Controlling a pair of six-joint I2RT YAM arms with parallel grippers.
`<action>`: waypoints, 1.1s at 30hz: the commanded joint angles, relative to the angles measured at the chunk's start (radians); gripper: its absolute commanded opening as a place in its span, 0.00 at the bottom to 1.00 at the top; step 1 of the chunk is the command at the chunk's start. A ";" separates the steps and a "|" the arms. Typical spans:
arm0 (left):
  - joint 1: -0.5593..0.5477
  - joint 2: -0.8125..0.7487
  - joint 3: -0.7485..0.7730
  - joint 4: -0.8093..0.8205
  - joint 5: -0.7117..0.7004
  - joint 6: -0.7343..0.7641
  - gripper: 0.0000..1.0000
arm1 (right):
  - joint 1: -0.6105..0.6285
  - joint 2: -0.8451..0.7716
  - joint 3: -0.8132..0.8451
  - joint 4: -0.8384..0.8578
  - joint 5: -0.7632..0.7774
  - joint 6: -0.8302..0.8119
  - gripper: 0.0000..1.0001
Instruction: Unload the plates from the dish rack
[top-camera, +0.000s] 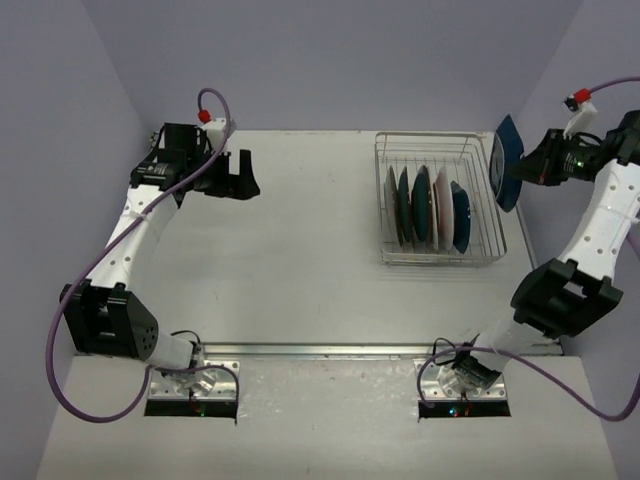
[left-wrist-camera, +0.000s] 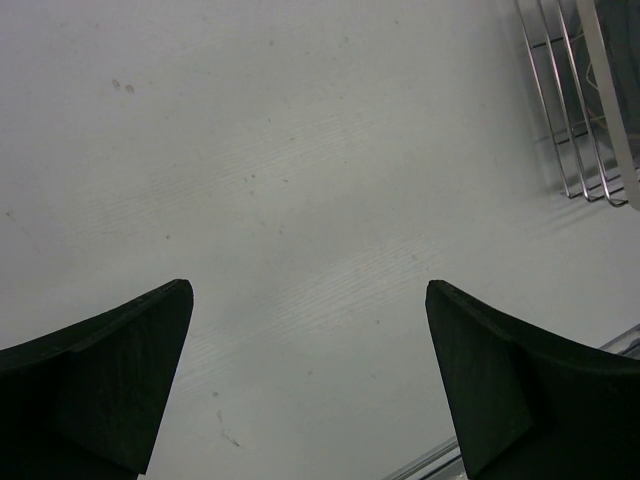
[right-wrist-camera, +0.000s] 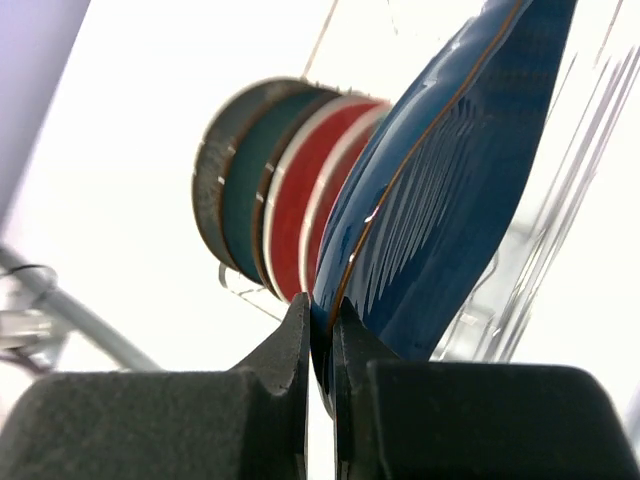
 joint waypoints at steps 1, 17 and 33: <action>0.000 -0.079 0.048 0.075 0.030 -0.035 1.00 | 0.043 -0.150 0.022 0.138 -0.106 0.001 0.00; 0.008 -0.085 0.265 -0.100 0.316 0.076 1.00 | 0.818 -0.544 -0.393 0.416 0.261 -0.693 0.00; -0.263 0.021 0.339 -0.436 0.340 0.236 0.90 | 1.286 -0.674 -0.888 0.769 0.497 -1.433 0.00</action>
